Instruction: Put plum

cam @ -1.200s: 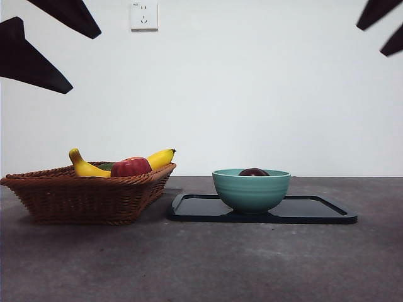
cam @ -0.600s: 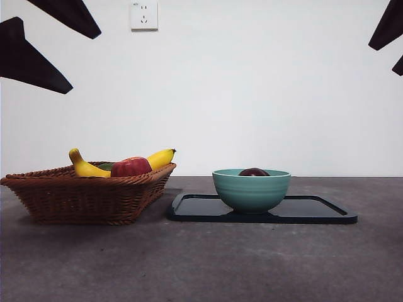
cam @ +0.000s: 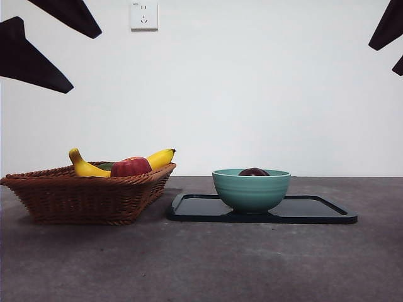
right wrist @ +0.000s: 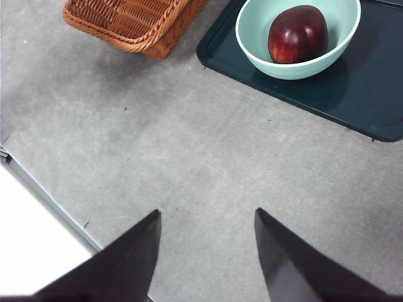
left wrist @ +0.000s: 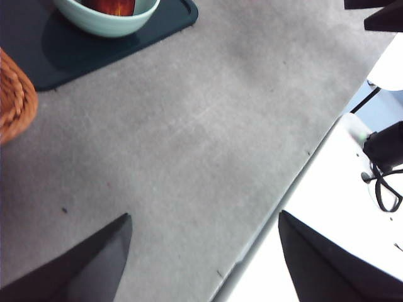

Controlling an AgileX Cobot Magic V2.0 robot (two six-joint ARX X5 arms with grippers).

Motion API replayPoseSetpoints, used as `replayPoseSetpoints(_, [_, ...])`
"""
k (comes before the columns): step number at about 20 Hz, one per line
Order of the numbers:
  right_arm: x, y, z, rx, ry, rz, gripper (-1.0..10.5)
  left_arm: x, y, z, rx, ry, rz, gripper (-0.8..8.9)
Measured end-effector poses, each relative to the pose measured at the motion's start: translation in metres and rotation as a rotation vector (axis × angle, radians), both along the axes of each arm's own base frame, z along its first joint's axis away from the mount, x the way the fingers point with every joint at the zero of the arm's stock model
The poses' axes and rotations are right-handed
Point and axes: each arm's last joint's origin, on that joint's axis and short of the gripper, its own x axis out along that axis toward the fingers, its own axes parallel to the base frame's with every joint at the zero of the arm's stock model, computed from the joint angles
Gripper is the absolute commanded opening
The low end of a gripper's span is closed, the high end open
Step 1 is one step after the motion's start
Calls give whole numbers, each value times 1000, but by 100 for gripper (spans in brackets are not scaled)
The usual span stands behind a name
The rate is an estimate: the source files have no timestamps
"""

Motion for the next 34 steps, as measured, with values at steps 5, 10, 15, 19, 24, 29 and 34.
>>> replayPoseSetpoints(5, [0,0,0,0,0,0,237,8,-8,11,-17,-76,48,375])
replayPoseSetpoints(10, [0,0,0,0,0,0,237,45,-32,37,10,-85,105,374])
replayPoseSetpoints(15, [0,0,0,0,0,0,237,103,-70,52,46,-62,124,374])
replayPoseSetpoints(19, [0,0,0,0,0,0,237,147,-99,49,60,-45,124,374])
replayPoseSetpoints(24, [0,0,0,0,0,0,237,190,-132,29,111,-29,144,374])
replayPoseSetpoints(29, [0,0,0,0,0,0,237,210,-160,-1,170,-35,134,374])
replayPoseSetpoints(34, [0,0,0,0,1,0,237,219,-178,-40,231,-14,114,375])
